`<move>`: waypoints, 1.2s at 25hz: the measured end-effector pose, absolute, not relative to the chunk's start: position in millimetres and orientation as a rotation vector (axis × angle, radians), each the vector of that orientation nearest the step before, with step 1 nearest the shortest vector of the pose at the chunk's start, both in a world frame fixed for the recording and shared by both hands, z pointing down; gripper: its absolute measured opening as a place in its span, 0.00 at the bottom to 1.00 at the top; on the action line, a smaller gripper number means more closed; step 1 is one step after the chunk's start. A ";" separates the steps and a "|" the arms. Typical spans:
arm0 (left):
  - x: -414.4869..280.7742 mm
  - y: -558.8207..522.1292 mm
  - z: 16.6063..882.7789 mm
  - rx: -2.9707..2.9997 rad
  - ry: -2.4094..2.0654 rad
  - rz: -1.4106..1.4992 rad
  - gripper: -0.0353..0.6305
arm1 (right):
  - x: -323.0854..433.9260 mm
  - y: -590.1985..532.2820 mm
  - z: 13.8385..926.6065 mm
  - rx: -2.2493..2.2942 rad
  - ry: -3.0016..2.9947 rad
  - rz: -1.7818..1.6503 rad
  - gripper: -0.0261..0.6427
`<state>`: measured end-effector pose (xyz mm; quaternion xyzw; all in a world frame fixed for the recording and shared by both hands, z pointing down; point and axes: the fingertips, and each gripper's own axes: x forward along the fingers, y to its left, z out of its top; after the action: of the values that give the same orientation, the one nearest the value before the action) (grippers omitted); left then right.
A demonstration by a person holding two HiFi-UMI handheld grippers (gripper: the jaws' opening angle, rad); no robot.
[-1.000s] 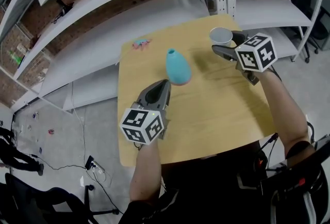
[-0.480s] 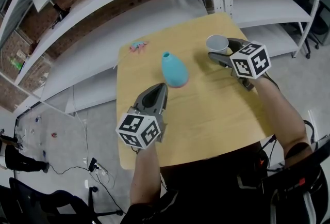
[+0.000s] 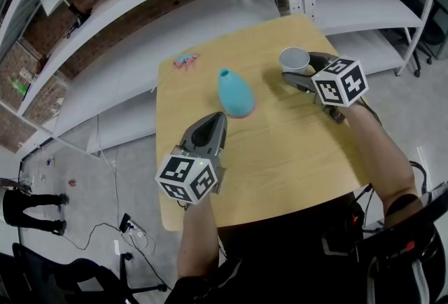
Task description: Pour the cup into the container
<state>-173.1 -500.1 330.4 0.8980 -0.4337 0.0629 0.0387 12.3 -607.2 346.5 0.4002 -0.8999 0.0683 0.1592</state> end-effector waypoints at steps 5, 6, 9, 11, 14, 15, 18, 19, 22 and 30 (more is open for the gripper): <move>-173.0 -500.4 331.4 2.754 -1.329 0.193 0.05 | 13.8 -604.4 347.4 1.126 -2.556 0.161 0.52; -172.9 -500.1 331.6 2.753 -1.330 0.193 0.05 | 14.3 -603.0 347.8 1.122 -2.550 0.158 0.52; -171.8 -500.0 330.8 2.751 -1.331 0.191 0.05 | 18.9 -597.7 344.4 1.114 -2.547 0.169 0.55; -171.0 -501.2 330.3 2.753 -1.325 0.193 0.05 | 24.4 -592.1 339.0 1.121 -2.547 0.166 0.56; -173.6 -501.4 331.4 2.752 -1.327 0.192 0.05 | 29.2 -581.4 331.0 1.147 -2.552 0.155 0.56; -174.4 -501.1 332.0 2.751 -1.329 0.191 0.05 | 30.0 -576.9 329.3 1.151 -2.557 0.155 0.56; -172.9 -500.9 333.0 2.755 -1.323 0.193 0.05 | 33.2 -562.1 327.1 1.157 -2.576 0.161 0.55; -172.7 -501.3 332.8 2.756 -1.322 0.193 0.05 | 33.2 -558.3 326.5 1.159 -2.584 0.162 0.55; -176.3 -501.2 331.4 2.751 -1.334 0.192 0.05 | 27.0 -549.6 324.3 1.159 -2.612 0.159 0.55; -173.4 -500.2 332.3 2.738 -1.345 0.192 0.05 | 9.7 -521.7 320.5 1.094 -2.695 0.115 0.31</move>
<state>-173.4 -500.2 332.3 0.8949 -0.4397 0.0629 0.0425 9.7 -521.7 320.5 0.3734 -0.9197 0.0393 0.1149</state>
